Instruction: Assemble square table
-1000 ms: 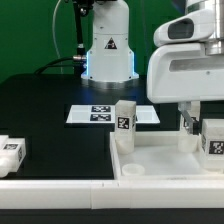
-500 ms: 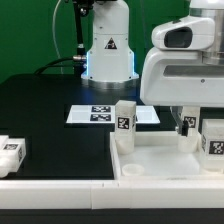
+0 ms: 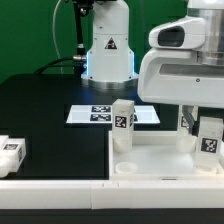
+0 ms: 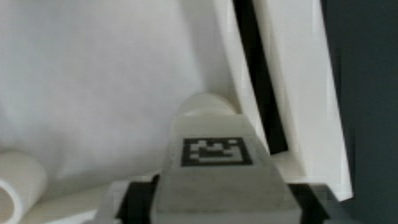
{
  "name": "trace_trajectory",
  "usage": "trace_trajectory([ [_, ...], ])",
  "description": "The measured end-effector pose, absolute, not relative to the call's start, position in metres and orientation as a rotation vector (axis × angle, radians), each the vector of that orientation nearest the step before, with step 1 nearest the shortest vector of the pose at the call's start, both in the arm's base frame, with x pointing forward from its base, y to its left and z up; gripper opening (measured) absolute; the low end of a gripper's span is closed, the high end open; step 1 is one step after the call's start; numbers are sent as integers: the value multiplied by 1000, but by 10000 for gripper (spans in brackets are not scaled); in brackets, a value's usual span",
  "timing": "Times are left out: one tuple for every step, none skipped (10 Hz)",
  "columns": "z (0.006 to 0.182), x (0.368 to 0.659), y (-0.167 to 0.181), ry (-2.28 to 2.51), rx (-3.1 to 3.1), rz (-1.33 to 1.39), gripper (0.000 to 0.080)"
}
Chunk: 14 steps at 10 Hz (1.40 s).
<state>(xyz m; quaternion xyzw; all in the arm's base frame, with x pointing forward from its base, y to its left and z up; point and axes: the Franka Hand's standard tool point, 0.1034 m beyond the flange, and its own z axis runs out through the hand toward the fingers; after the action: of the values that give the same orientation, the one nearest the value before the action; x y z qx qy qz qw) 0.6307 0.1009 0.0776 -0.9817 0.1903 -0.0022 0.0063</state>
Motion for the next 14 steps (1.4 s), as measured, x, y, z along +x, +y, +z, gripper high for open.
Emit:
trace_trajectory([
  [77,631,101,738,-3041,-5,288],
  [77,631,101,846,-3013,-6,288],
  [75,632,100,972,-2972,-11,288],
  [75,633,98,1164,-2893,-21,288],
  [75,634,98,1314,-2824,-29,288],
  [75,636,99,1447,-2749,-54,288],
  [74,639,102,1649,-2598,-94,288],
  [73,641,101,1790,-2462,-105,288],
  [73,641,102,1912,-2350,-102,288],
  [73,641,99,1979,-2264,-87,288],
  [73,641,98,2059,-2175,-62,288],
  [72,640,100,2085,-2151,-60,368],
  [72,640,99,2065,-2171,-62,368],
  [72,639,99,1981,-2263,-59,504],
])
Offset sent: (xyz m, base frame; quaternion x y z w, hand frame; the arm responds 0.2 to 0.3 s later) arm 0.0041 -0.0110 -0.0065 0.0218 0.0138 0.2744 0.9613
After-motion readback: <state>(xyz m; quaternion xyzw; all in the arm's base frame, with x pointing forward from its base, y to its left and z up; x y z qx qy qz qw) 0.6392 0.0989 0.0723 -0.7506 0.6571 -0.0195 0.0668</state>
